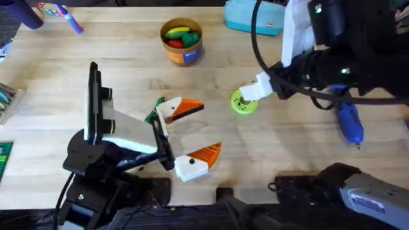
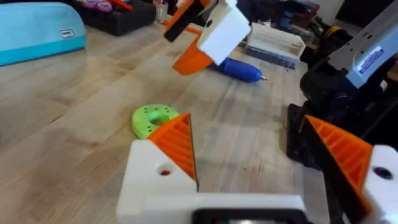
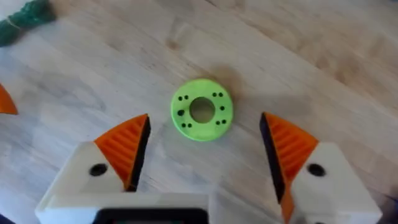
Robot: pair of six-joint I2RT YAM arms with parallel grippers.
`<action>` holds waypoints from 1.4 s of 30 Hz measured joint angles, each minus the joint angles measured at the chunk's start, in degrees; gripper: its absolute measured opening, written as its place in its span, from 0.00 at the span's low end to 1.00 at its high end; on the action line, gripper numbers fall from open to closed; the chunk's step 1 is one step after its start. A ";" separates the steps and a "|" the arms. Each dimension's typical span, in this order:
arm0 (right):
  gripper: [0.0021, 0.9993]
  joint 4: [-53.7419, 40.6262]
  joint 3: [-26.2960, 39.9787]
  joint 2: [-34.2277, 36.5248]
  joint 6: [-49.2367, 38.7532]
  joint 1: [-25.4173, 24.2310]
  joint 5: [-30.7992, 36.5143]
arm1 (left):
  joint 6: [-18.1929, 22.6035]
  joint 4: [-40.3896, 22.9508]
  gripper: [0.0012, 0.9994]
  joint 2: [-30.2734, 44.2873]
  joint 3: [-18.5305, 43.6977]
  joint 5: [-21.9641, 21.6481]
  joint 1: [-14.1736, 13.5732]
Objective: Pick up the gripper from the table and insert it into the empty holder that is missing its gripper. Then pick up a screw, insert it into the mounting hole, and use the screwdriver to tighten it. Finally, clean up the table by picking up the vegetable and placing it into the bucket.
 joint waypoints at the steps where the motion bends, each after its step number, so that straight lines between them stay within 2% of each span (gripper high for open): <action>1: 0.97 1.76 -1.69 -0.14 0.21 0.06 -1.41 | 0.00 0.00 0.99 0.00 0.00 0.00 0.00; 6: 0.97 4.67 -7.44 2.49 1.63 0.30 -7.04 | 0.00 0.00 0.99 0.00 0.00 0.00 0.00; 10: 0.96 5.73 -8.66 6.25 2.29 0.30 -7.97 | 0.00 0.00 0.99 0.00 0.00 0.00 0.00; 18: 0.74 10.76 -8.81 14.06 2.78 0.30 -7.71 | 0.00 0.00 0.99 0.00 0.00 0.00 0.00; 24: 0.62 11.65 -8.88 14.56 2.95 0.30 -7.69 | 0.00 0.00 0.99 0.00 0.00 0.00 0.00; 29: 0.56 11.96 -8.88 14.58 2.97 0.43 -7.65 | 0.00 0.02 0.99 0.00 0.00 0.00 0.00; 42: 0.58 13.51 -8.88 14.56 0.72 6.07 -0.26 | 0.00 0.00 0.99 0.00 0.00 0.00 0.00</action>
